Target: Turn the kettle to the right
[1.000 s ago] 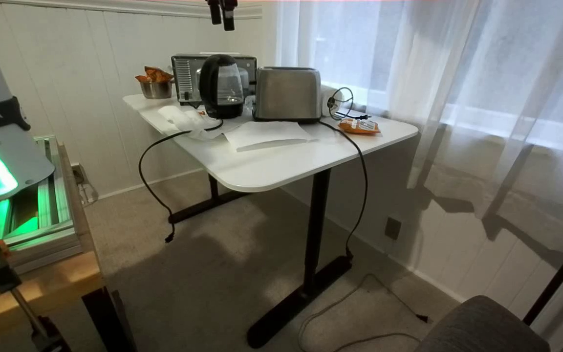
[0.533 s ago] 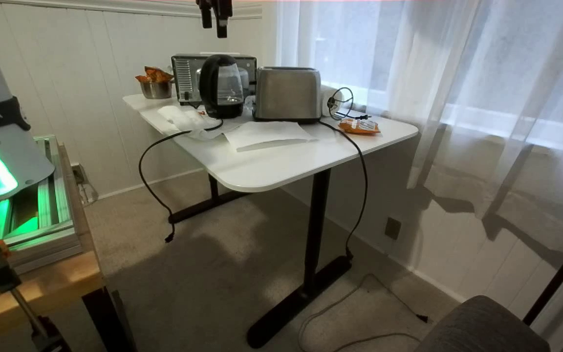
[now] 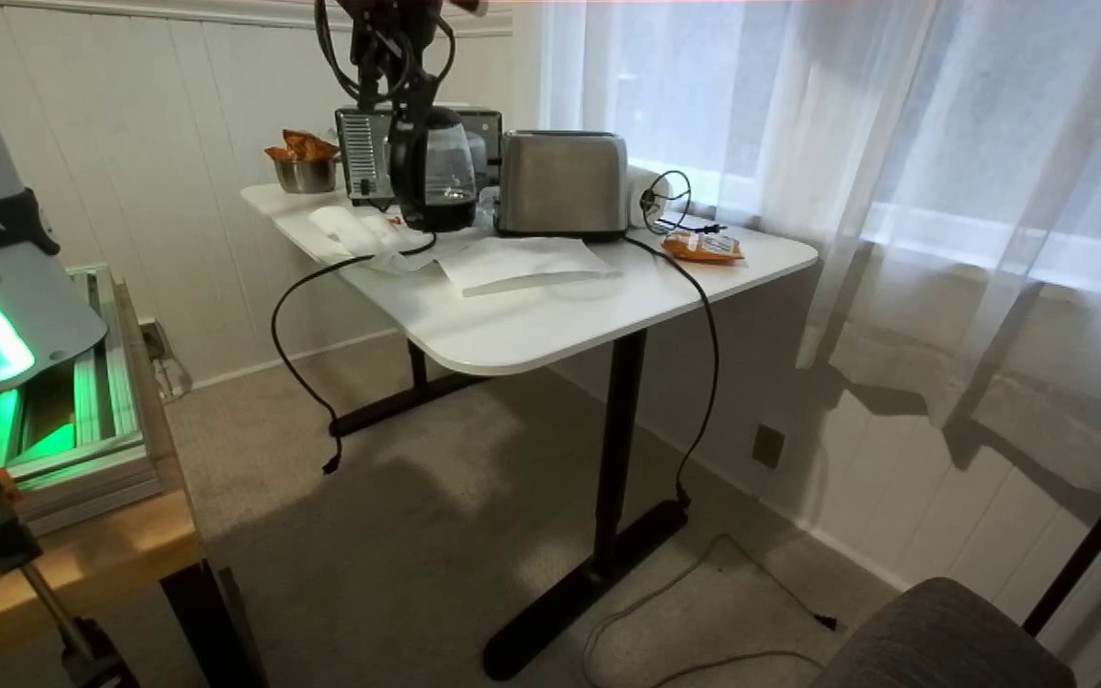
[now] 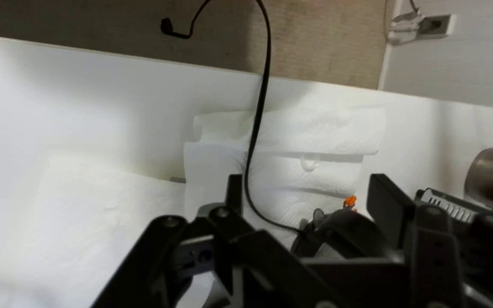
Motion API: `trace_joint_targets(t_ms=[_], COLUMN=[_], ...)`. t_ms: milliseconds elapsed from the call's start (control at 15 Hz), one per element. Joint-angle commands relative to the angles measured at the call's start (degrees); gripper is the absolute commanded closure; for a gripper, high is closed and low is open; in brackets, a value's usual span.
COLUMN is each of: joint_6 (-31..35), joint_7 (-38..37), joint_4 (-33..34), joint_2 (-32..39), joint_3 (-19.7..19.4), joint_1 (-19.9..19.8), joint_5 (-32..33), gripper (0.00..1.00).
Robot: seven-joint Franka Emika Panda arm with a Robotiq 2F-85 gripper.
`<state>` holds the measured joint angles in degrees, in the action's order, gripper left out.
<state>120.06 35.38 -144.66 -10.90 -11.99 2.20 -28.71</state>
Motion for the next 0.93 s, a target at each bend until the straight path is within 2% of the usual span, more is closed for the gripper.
trace_joint_targets(t_ms=[0,400,533,600,667,867], joint_6=[-5.0,-7.8,-8.7,-7.2,-7.4,-7.5], joint_7=[11.8,20.8,22.0,19.8,20.1,20.5], joint_4=[-0.1,-0.5,-0.5,-0.6,-0.6,-0.6], joint_2=[4.8,9.9,10.7,10.1,10.5,10.8], joint_3=[0.6,5.3,6.9,6.8,7.4,7.9], joint_1=[-0.4,-1.1,-1.0,-1.8,-1.7,-1.6], joint_5=[-5.3,-6.8,-6.4,-5.2,-5.1,-5.1], gripper=[0.56,0.97,1.0,0.92,0.99,0.99])
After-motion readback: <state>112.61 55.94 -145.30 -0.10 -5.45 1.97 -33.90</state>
